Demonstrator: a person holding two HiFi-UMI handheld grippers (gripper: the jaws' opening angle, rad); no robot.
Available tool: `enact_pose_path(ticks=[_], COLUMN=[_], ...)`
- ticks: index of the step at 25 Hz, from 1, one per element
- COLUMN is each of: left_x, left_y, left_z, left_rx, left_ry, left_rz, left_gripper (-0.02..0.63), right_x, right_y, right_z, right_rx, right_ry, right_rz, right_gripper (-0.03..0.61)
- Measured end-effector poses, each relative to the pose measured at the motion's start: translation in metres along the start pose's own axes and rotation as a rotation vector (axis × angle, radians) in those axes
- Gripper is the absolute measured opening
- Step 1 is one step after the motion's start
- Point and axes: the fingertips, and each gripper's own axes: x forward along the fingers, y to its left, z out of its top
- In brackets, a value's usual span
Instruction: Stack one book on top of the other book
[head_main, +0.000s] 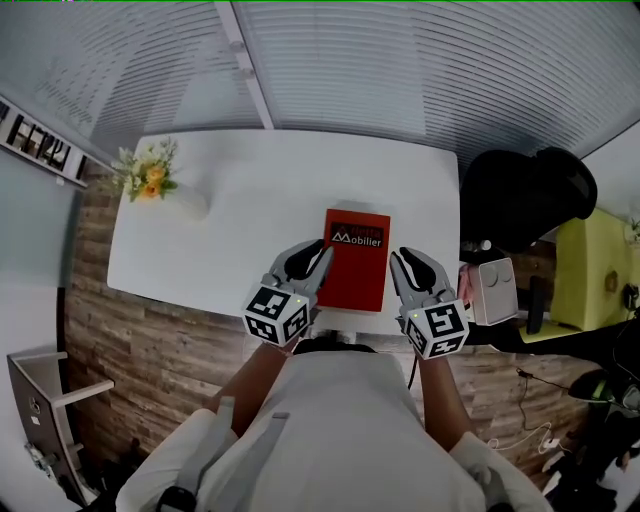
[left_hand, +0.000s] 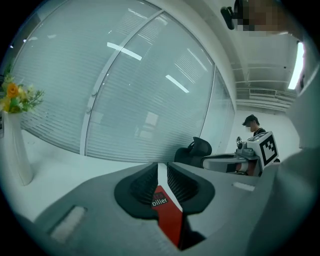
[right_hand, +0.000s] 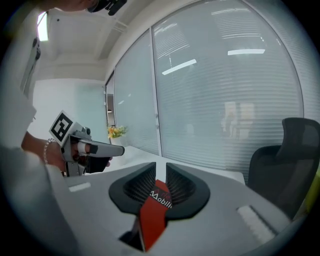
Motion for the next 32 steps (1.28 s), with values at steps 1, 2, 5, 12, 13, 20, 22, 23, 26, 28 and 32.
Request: enact_pose_path(ticks=[1,2,5,12,13,20,22,23,26,28,32], left_x=[-0.002,-0.004,-0.01,-0.028,-0.031,-0.048,-0.052,-0.054,-0.062,-0.067,-0.071], left_y=[-0.002,-0.004,-0.01,-0.025,-0.027,-0.037,-0.043,-0.046,-0.055,-0.059,-0.067], left_z=[0.008,0.015,0.035,0.073,0.077,0.108,0.116,0.12,0.133,0.14,0.148], left_rx=[0.005,0.01,0.025,0.063,0.071,0.106,0.126,0.135,0.149,0.16,0.18], left_ry=[-0.015,-0.03,-0.064,-0.125,-0.129,-0.18,-0.188,-0.19,-0.202,-0.209,-0.224], left_rz=[-0.003,-0.006,-0.014,-0.028,-0.026,-0.024,-0.027,-0.029,-0.042,-0.046,-0.054], left_gripper=[0.057,0.053,0.042,0.019,0.013,0.005,0.004,0.005,0.005,0.005,0.005], right_x=[-0.002,-0.004,-0.009,-0.029,-0.033,-0.052,-0.056,-0.058,-0.064,-0.067,-0.068], right_y=[0.001,0.002,0.009,0.025,0.028,0.041,0.045,0.047,0.052,0.053,0.054], right_z=[0.008,0.015,0.035,0.087,0.094,0.132,0.14,0.143,0.151,0.156,0.162], right_rx=[-0.008,-0.015,-0.036,-0.094,-0.106,-0.142,-0.143,-0.144,-0.146,-0.146,-0.15], right_ry=[-0.011,-0.021,-0.047,-0.127,-0.139,-0.191,-0.198,-0.201,-0.21,-0.22,-0.239], right_rz=[0.003,0.009,0.032,0.057,0.06,0.071,0.074,0.076,0.078,0.075,0.07], right_gripper=[0.061,0.052,0.032,0.015,0.012,0.005,0.005,0.005,0.005,0.005,0.005])
